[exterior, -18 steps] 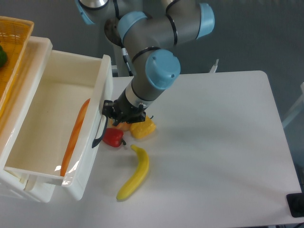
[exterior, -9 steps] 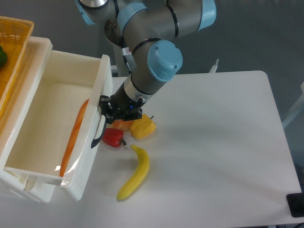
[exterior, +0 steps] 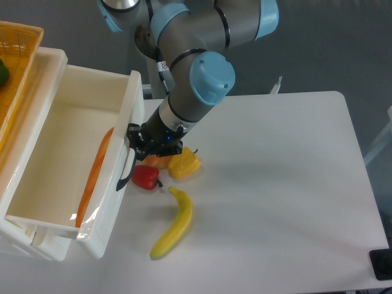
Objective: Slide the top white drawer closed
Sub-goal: 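Press the gripper against the drawer front beside its black handle, then push the drawer front into the cabinet with the gripper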
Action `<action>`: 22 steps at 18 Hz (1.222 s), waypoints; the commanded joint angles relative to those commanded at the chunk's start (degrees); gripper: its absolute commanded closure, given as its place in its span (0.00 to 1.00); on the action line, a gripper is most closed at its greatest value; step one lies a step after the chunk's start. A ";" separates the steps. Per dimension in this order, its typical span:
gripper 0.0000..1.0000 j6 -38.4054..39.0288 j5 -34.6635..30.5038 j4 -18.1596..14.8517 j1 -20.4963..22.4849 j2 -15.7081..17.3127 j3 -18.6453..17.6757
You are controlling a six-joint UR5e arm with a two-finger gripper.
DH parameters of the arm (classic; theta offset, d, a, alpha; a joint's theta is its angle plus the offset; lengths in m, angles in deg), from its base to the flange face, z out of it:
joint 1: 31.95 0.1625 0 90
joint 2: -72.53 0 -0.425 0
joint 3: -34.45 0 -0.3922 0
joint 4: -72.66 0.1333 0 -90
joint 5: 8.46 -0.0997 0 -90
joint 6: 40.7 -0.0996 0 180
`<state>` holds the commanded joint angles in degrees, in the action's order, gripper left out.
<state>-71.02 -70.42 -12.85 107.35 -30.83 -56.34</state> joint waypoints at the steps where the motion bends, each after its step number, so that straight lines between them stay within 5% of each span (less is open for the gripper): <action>1: 1.00 0.00 0.00 0.00 0.18 -0.18 0.18; 9: 1.00 0.26 0.09 0.00 -0.35 -3.07 1.50; 22: 1.00 1.14 1.58 -0.18 -4.13 -2.64 1.41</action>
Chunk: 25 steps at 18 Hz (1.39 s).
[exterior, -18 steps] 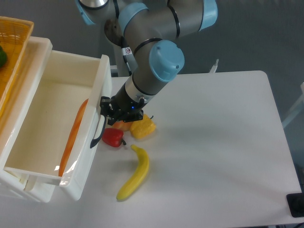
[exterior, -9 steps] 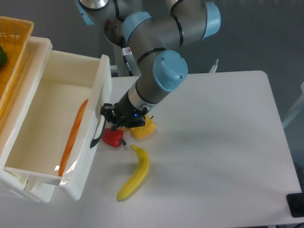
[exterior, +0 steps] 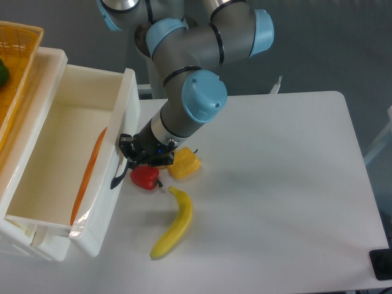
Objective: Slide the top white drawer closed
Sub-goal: 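Push the drawer front into the cabinet with the gripper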
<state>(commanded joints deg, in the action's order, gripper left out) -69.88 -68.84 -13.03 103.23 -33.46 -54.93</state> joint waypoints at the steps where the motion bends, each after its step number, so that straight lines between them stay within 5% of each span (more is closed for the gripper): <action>1: 1.00 0.18 0.00 0.09 -0.09 0.00 0.00; 16: 1.00 3.52 -0.26 0.18 -6.15 0.00 0.00; 25: 1.00 7.03 -0.44 4.04 -9.49 -0.26 0.00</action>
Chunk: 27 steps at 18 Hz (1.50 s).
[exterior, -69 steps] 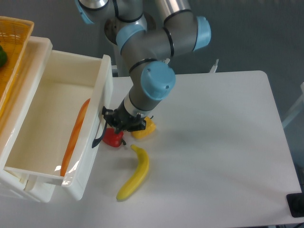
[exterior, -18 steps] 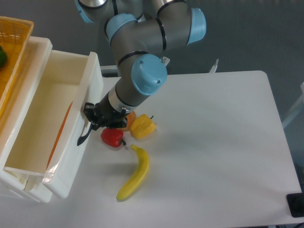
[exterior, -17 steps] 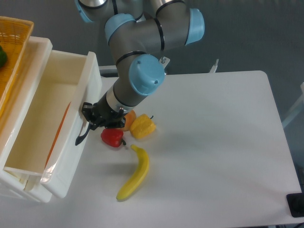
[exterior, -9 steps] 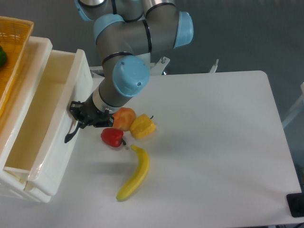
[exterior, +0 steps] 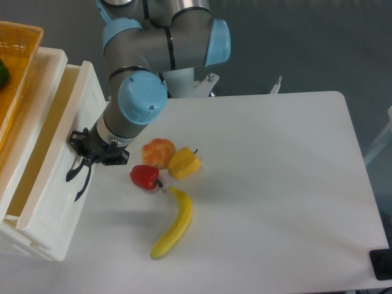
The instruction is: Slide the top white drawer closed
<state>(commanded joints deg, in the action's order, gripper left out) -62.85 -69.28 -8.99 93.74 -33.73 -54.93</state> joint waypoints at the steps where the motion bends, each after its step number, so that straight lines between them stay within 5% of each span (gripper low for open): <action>1: 1.00 0.17 0.00 -0.09 -0.09 -0.09 0.00; 15: 1.00 0.79 -0.26 1.14 -1.67 -0.88 0.17; 20: 0.99 0.09 -1.57 1.58 1.31 -0.09 0.61; 23: 0.92 0.00 -3.86 2.37 4.64 -0.09 2.02; 26: 0.74 -1.14 -5.36 5.08 7.72 -0.79 2.37; 27: 0.60 -1.84 -6.06 6.75 8.69 -0.97 2.29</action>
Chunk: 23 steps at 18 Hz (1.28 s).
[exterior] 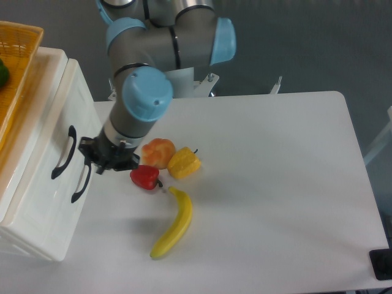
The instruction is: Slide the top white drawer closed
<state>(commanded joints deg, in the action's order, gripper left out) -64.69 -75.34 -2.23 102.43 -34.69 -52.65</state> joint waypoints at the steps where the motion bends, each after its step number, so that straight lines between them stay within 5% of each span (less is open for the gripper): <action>1: 0.46 -1.05 -0.96 1.41 0.97 -0.35 0.00; 5: 0.00 -3.35 -8.24 4.32 3.70 -1.41 0.17; 15: 0.00 -3.78 -18.73 10.39 11.78 -7.82 2.98; 20: 0.00 -28.34 -18.90 10.39 18.45 -9.76 3.43; 23: 0.00 -35.93 -18.90 10.39 21.71 -10.37 3.43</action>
<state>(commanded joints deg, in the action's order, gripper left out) -100.62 -94.24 8.15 124.14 -45.06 -49.22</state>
